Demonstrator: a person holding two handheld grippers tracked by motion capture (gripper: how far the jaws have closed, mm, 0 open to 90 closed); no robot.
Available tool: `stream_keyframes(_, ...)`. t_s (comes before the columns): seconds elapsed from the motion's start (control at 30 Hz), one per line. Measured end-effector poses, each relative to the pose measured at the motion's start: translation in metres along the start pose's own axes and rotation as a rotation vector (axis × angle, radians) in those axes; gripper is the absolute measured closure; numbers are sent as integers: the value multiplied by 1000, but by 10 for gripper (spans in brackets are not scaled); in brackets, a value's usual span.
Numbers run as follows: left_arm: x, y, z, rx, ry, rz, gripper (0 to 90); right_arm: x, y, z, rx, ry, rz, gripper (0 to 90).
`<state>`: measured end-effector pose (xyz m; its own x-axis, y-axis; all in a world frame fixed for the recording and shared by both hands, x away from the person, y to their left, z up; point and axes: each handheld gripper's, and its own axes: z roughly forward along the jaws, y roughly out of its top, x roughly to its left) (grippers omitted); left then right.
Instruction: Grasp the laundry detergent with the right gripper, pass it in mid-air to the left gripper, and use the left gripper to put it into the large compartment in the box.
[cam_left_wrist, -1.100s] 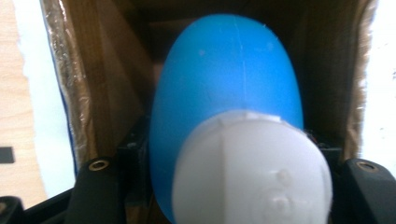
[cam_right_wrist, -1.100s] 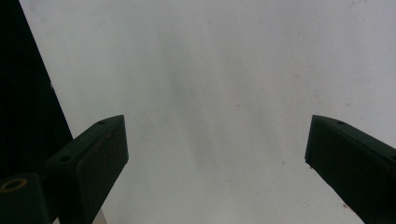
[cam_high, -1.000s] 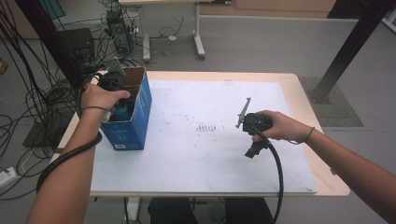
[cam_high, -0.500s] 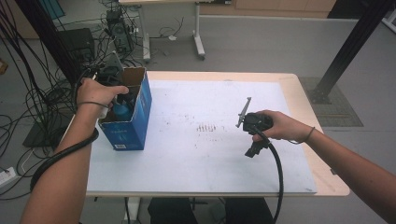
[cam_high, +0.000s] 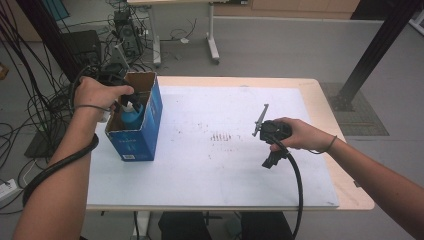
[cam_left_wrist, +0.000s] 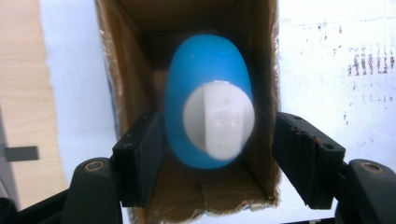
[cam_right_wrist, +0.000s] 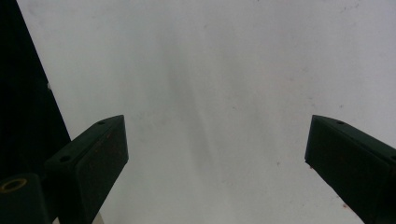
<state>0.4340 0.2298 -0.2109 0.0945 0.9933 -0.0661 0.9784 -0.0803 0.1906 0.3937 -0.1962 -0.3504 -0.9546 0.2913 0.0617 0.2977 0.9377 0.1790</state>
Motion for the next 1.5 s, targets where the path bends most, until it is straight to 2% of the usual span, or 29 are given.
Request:
stream_keyframes(0.1,-3,0,-11,-18,4,11,317,0,0,0,1,0,-3,59)
stream_keyframes(0.2,-8,-2,-22,-41,16,27,252,0,0,0,-2,-3,5,59)
stream_keyframes(0.27,-14,-3,-26,-36,22,45,227,0,-1,-1,-1,1,8,59)
stream_keyframes(0.43,-33,-7,-35,-27,42,98,131,-1,-1,0,3,2,6,59)
stream_keyframes(0.57,-48,-11,-41,-33,38,127,113,0,0,1,0,5,8,59)
stream_keyframes(0.7,-63,-13,-45,-26,32,169,100,0,0,1,2,5,5,59)
stream_keyframes(0.77,-72,-14,-47,-11,43,195,95,0,0,0,4,8,5,59)
stream_keyframes(0.9,-88,-18,-47,17,40,246,96,1,-2,-1,-2,5,17,59)
stream_keyframes(1.17,-122,-24,-44,35,17,334,91,0,-7,-4,1,-3,25,59)
stream_keyframes(1.4,-148,-31,-30,50,-9,393,86,2,-9,-5,0,-6,25,60)
stream_keyframes(1.47,-153,-31,-23,51,3,406,85,3,-9,-6,4,-7,27,60)
stream_keyframes(1.5,-156,-32,-18,47,1,400,87,3,-10,-6,0,-7,26,60)
